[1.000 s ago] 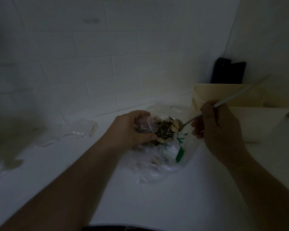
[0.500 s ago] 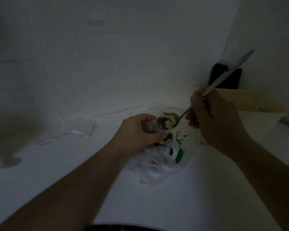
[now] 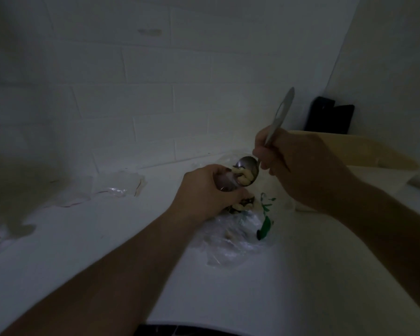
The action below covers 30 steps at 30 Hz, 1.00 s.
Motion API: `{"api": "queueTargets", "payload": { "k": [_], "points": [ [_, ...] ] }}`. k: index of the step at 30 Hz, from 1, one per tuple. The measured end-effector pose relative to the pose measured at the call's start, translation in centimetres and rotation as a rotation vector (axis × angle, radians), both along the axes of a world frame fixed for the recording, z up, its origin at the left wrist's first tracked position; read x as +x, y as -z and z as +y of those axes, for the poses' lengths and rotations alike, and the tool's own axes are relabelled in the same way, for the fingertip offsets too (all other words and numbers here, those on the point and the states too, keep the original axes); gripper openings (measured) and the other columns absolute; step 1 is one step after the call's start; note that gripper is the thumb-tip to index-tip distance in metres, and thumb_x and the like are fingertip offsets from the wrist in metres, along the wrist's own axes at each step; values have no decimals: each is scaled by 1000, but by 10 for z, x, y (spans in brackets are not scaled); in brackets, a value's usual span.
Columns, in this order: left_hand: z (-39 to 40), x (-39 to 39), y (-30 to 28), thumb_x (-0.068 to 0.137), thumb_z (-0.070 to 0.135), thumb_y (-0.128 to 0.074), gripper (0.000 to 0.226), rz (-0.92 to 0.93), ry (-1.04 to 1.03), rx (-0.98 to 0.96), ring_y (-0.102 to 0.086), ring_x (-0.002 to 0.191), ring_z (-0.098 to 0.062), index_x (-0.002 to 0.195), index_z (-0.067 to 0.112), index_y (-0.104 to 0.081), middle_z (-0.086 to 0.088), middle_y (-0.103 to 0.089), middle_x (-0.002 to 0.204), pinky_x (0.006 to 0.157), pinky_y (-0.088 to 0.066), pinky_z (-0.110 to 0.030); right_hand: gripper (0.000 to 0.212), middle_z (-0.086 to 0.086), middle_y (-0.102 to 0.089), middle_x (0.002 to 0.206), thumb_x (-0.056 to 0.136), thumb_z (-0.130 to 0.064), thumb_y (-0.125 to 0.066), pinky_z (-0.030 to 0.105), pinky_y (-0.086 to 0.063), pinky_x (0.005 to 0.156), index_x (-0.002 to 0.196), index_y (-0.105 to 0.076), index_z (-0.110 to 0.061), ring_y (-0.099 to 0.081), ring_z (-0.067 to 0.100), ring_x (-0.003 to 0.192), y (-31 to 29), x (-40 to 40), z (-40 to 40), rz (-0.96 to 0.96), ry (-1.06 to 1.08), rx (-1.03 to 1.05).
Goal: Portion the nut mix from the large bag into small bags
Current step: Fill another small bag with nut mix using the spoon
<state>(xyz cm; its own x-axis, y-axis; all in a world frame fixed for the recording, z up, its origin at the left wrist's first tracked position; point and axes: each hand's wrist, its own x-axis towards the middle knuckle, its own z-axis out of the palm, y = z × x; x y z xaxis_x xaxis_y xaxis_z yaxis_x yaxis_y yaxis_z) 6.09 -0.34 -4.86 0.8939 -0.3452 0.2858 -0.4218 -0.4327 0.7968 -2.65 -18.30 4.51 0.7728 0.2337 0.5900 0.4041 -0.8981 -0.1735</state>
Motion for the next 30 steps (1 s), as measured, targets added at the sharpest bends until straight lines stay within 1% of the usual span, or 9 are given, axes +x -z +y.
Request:
{"api": "queueTargets", "payload": {
  "k": [7, 11, 13, 16, 21, 24, 26, 28, 30],
  "points": [
    [1, -2, 0, 72, 53, -90, 47, -69, -25, 16, -64, 88, 13, 111, 36, -71, 22, -72, 95, 74, -47, -2, 34, -16, -52, 70, 101, -56, -26, 18, -37, 57, 99, -48, -30, -52, -1, 60, -6, 4, 3, -3, -26, -86],
    [2, -2, 1, 72, 51, -90, 44, -116, -34, 43, -64, 86, 9, 109, 36, -72, 20, -72, 93, 74, -46, -2, 24, -15, -47, 67, 104, -53, -31, 17, -31, 55, 100, -44, -34, -45, -3, 55, -7, 5, 7, -14, -14, -160],
    [2, -2, 1, 72, 49, -90, 44, -134, -46, 54, -65, 88, 5, 110, 35, -72, 19, -72, 95, 75, -47, -4, 19, -15, -47, 67, 108, -48, -35, 19, -32, 55, 100, -44, -34, -46, -2, 55, -7, 5, 7, -6, -19, -154],
    [1, -1, 1, 72, 51, -90, 59, -141, -68, 53, -65, 98, 1, 123, 31, -70, 17, -72, 106, 84, -47, -9, 30, -12, -48, 70, 106, -52, -31, 24, -36, 56, 101, -50, -29, -44, -2, 57, -7, 4, 8, -25, 3, -212],
    [3, -2, 2, 72, 49, -90, 70, -117, -89, -1, -64, 104, 2, 134, 27, -67, 12, -73, 117, 81, -37, 4, 23, -16, -44, 71, 108, -50, -29, 21, -34, 58, 100, -42, -34, -44, -5, 60, -8, 6, 3, -37, -11, -238],
    [3, -4, 0, 73, 48, -91, 64, -150, -89, -5, -66, 98, 3, 129, 28, -69, 13, -75, 110, 86, -48, -7, 20, -14, -52, 73, 107, -46, -36, 24, -42, 60, 101, -49, -31, -53, 2, 62, -8, 4, 3, -59, -16, -147],
    [2, -4, 0, 73, 46, -91, 59, -165, -89, -21, -66, 93, 4, 126, 29, -71, 14, -75, 106, 85, -51, -9, 25, -6, -63, 78, 109, -43, -37, 34, -52, 65, 104, -56, -26, -62, 12, 68, -7, 1, 5, -67, -19, -75],
    [3, -4, -2, 74, 47, -90, 65, -152, -104, -33, -66, 99, 1, 132, 27, -68, 12, -75, 113, 87, -47, -6, 29, -2, -65, 78, 109, -44, -35, 40, -55, 66, 104, -57, -25, -64, 16, 68, -7, 0, 5, -97, 0, -81],
    [3, -3, -2, 74, 49, -90, 68, -144, -115, -42, -67, 105, -4, 134, 26, -67, 10, -74, 116, 96, -50, -16, 27, -1, -67, 78, 108, -48, -35, 42, -57, 63, 104, -55, -29, -66, 16, 66, -6, 0, 2, -123, 6, -43]
  ]
}}
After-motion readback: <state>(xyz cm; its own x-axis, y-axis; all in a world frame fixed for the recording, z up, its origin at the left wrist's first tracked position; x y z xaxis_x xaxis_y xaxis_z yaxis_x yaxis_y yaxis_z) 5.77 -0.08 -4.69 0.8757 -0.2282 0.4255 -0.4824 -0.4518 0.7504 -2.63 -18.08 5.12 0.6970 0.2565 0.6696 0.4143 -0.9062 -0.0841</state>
